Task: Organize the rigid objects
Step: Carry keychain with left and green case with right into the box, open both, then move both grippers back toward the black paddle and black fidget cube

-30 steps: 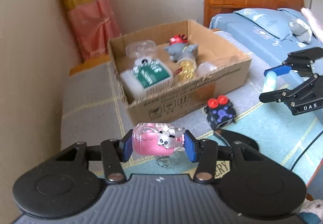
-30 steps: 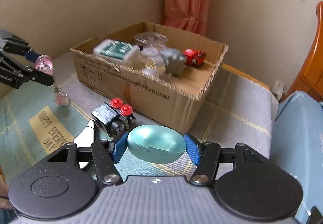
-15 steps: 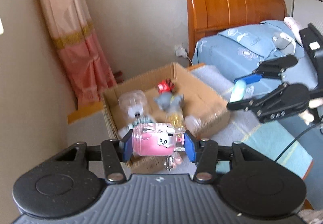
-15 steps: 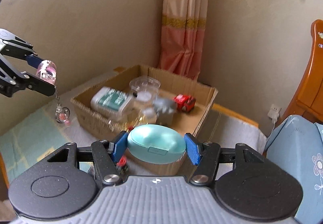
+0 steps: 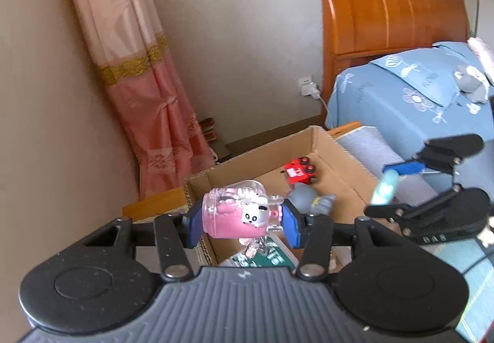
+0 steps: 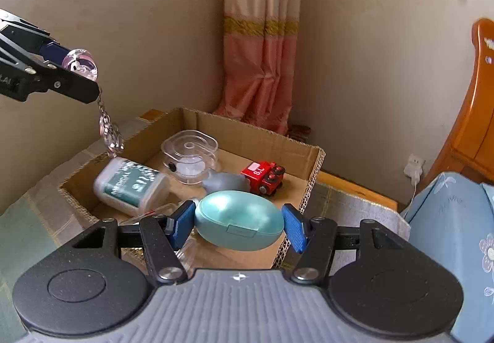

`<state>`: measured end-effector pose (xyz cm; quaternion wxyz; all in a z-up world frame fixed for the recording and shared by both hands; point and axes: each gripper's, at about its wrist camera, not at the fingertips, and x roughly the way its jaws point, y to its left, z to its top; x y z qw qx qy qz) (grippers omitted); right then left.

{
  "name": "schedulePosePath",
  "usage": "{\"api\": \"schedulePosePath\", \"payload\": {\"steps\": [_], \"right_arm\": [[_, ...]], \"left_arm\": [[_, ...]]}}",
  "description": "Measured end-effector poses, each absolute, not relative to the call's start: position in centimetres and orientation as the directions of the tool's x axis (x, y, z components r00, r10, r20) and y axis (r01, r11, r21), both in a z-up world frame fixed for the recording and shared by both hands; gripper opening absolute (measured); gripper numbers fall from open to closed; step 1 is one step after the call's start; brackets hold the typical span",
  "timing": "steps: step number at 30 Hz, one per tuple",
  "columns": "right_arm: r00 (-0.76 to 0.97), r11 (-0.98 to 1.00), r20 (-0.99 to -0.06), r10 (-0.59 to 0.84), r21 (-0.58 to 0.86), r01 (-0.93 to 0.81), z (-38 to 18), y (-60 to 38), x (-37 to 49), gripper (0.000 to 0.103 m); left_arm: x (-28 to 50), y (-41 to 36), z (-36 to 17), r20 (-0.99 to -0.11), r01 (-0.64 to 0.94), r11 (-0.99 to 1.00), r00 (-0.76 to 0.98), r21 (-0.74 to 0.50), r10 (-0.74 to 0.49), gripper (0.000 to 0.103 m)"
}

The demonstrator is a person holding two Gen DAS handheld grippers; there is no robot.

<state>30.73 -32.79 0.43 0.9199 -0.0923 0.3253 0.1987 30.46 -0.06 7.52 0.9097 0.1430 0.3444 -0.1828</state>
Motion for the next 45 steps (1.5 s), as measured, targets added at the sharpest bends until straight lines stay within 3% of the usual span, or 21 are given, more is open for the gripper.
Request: {"api": "schedulePosePath", "payload": {"steps": [2,3,5,11,20,21,24,25,45], "right_arm": [[0.706,0.906,-0.636,0.312,-0.024,-0.423,0.1,-32.8,31.0,0.069],[0.711,0.907,-0.632,0.31,-0.028,-0.42,0.0,-32.8,30.8,0.08],[0.726,0.908,-0.618,0.302,-0.045,-0.416,0.2,-32.7,30.3,0.091],[0.742,0.91,-0.601,0.297,-0.059,-0.411,0.8,-33.0,28.6,0.098],[0.749,0.897,-0.589,0.304,-0.087,-0.433,1.5,-32.7,26.2,0.099],[0.749,0.896,-0.591,0.298,-0.097,-0.433,1.4,-32.6,26.1,0.099],[0.746,0.899,-0.601,0.288,-0.099,-0.426,1.2,-32.7,25.6,0.1],[0.743,0.901,-0.604,0.288,-0.092,-0.424,1.1,-32.8,25.5,0.101],[0.736,0.945,-0.648,0.198,-0.073,-0.319,-2.1,-32.2,18.9,0.103]], "left_arm": [[31.3,0.1,7.1,-0.687,0.419,0.899,0.691,0.131,-0.223,0.049],[31.7,0.2,6.8,-0.689,0.413,0.901,0.691,0.131,-0.217,0.049],[32.3,0.4,6.3,-0.696,0.407,0.905,0.686,0.125,-0.213,0.049],[33.9,0.2,4.7,-0.713,0.4,0.906,0.676,0.141,-0.188,0.049],[34.9,0.0,1.9,-0.755,0.397,0.906,0.637,0.147,-0.157,0.053],[34.7,0.0,1.7,-0.753,0.394,0.906,0.641,0.156,-0.149,0.059],[34.0,0.0,1.8,-0.758,0.381,0.911,0.639,0.158,-0.136,0.092],[33.6,0.0,2.0,-0.751,0.375,0.913,0.647,0.162,-0.133,0.094],[24.1,1.0,4.4,-0.728,0.371,0.919,0.666,0.134,-0.163,0.1]]}}
